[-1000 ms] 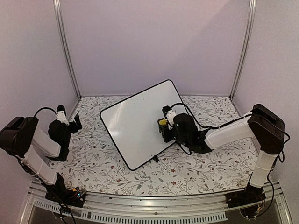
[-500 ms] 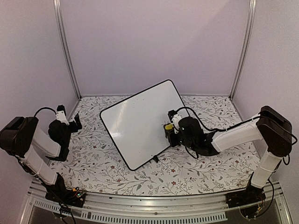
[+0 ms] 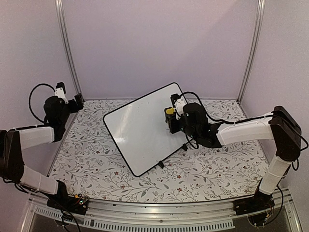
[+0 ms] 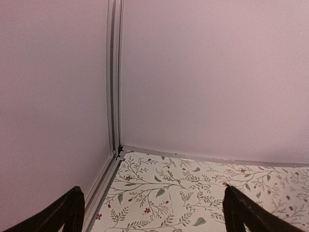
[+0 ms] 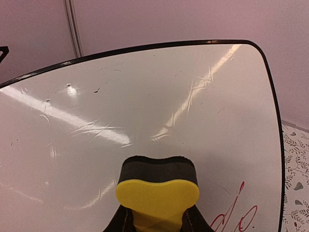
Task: Erase the whiteboard
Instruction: Erase the whiteboard at the center of the board.
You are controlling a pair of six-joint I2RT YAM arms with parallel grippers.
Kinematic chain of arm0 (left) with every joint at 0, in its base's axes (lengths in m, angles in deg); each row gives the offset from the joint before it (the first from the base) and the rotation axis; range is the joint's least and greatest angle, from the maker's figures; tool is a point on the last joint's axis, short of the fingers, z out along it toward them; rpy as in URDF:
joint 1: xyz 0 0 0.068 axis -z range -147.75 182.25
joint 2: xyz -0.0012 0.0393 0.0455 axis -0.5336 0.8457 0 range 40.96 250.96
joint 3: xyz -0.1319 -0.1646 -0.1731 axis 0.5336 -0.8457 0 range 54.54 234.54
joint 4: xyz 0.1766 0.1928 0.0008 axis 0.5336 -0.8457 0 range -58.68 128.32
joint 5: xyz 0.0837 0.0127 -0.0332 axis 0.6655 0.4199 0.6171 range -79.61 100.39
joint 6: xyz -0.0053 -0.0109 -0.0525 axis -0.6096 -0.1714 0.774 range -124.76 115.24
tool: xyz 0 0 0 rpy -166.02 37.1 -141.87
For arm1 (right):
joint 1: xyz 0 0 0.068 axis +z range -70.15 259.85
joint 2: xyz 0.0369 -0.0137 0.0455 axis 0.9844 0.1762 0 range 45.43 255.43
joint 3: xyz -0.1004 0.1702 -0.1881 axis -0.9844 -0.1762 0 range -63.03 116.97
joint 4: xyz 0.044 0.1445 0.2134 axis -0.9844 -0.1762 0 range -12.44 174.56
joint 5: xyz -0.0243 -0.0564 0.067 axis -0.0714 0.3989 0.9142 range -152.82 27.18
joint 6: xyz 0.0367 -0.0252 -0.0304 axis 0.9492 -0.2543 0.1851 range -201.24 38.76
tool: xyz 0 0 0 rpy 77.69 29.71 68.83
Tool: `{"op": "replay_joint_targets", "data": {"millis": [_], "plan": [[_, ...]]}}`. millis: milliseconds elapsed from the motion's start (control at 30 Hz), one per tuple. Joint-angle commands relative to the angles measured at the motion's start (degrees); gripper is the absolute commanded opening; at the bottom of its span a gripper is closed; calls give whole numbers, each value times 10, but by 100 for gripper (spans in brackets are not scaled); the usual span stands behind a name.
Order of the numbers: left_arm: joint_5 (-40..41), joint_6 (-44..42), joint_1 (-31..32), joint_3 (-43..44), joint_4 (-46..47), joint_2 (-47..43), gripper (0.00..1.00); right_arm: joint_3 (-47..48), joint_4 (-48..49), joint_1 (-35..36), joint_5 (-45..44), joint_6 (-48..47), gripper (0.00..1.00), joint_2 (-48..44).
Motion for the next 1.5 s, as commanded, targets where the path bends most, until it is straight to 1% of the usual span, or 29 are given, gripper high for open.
{"op": "replay_joint_targets", "data": {"millis": [0, 100, 133, 200, 333, 400, 433, 533, 633, 667, 767, 833, 900, 1133, 1200, 1267, 1400, 1467], "plan": [[-123, 64, 4, 100, -210, -26, 100, 13, -6, -4, 4, 1, 0, 29], [-219, 96, 4, 181, -320, -18, 100, 5, -11, -4, 2, 14, 0, 29], [-261, 108, 4, 195, -331, -18, 100, 0, -12, -4, 3, 17, 0, 28], [-340, 125, 4, 207, -332, -17, 100, -6, -13, -4, 2, 22, 0, 26], [-468, 154, 28, 215, -311, 3, 100, -8, -23, -4, -1, 25, 0, 26], [-535, 153, 44, 224, -304, 21, 100, -12, -29, -4, -6, 27, 0, 25], [-546, 148, 55, 233, -311, 31, 100, -17, -31, -4, -9, 29, 0, 24], [-570, 128, 79, 263, -339, 59, 99, -36, -29, -4, -12, 40, 0, 13], [-591, 120, 90, 274, -350, 70, 93, -52, -29, -3, -10, 48, 0, 4], [-592, 118, 94, 279, -359, 75, 89, -56, -29, -3, -10, 50, 0, 2], [-588, 102, 107, 294, -406, 91, 82, -62, -29, -1, -12, 51, 0, -5], [-580, 96, 116, 297, -422, 101, 73, -63, -31, 1, -16, 48, 0, -10], [-577, 93, 125, 299, -451, 109, 69, -65, -32, 2, -19, 46, 0, -15], [-576, 82, 146, 307, -479, 117, 61, -63, -40, 5, -35, 38, 0, -29], [-571, 77, 149, 310, -490, 118, 57, -61, -41, 5, -35, 37, 0, -31], [-563, 70, 152, 314, -502, 120, 47, -57, -44, 5, -37, 33, 0, -32], [-555, 55, 160, 321, -525, 123, 42, -45, -52, 6, -43, 26, 0, -33], [-554, 49, 164, 325, -537, 123, 38, -42, -54, 5, -47, 21, 0, -34]]}}
